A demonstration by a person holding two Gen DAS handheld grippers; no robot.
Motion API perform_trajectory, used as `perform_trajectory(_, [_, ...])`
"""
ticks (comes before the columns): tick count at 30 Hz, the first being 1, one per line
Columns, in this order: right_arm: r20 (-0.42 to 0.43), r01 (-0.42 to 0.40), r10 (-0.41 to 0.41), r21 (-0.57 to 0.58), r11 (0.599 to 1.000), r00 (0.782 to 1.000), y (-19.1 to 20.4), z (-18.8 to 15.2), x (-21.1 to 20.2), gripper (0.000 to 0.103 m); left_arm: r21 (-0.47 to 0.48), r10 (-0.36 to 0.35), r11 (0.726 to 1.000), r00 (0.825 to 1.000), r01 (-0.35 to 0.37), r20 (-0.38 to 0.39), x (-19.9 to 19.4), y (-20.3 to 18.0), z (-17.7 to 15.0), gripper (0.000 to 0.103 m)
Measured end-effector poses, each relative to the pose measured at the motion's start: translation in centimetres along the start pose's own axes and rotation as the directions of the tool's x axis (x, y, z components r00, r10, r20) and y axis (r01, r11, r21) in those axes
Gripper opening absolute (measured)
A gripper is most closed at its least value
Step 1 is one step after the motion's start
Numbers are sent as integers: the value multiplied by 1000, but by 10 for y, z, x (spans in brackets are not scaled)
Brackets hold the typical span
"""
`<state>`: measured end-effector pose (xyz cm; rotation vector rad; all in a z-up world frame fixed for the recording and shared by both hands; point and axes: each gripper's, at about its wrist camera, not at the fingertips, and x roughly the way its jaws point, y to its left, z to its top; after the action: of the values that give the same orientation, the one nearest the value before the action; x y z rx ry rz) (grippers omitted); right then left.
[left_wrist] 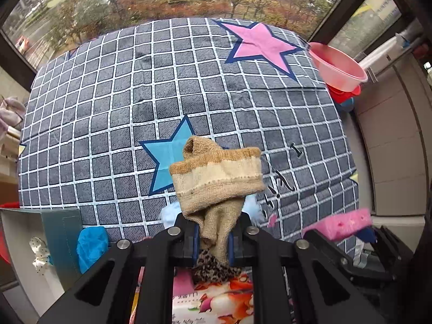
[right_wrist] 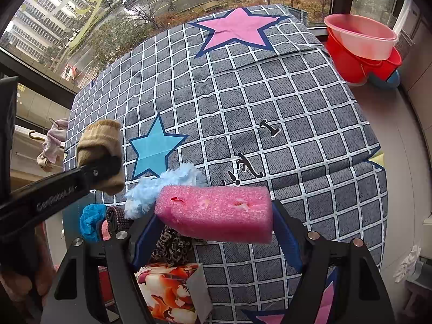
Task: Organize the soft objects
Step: 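Carry the beige sock and pink sponge with both grippers over the box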
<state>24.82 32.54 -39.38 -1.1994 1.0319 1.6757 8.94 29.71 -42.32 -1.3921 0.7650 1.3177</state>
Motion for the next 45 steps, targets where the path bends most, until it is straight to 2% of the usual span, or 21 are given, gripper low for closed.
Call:
perform_trajectory(8, [11,28,-28,20,999,1000,11,-26,-17,78,71,-33,997,999,34,-17,-28,-5,-46,16])
perform_trajectory(15, [11,64,-65,44,997,998,15,-56,-33,78,184,-63,981,998,67,-30,-56,-14,-93,17])
perform_trajectory(25, [-48,119,-117,45,992,992,18,-122,-44,78,348,-125,925,987,152,-99,-86,-18,-173,17])
perform_trajectory(30, [-86,125,-122,37,991,989,30,-155,-45,78,386,-146,904,982,183,-124,-99,-7,-204,17])
perform_trajectory(34, [-119,118,-119,-11,993,986,50,-176,-42,78,410,-157,891,979,196,-127,-112,7,-230,17])
perform_trajectory(38, [-141,104,-112,-68,992,984,73,-192,-39,78,395,-153,900,982,184,-109,-123,28,-249,17])
perform_trajectory(45, [-173,54,-86,-181,982,981,119,-207,-31,78,264,-137,953,988,150,-68,-135,81,-276,17])
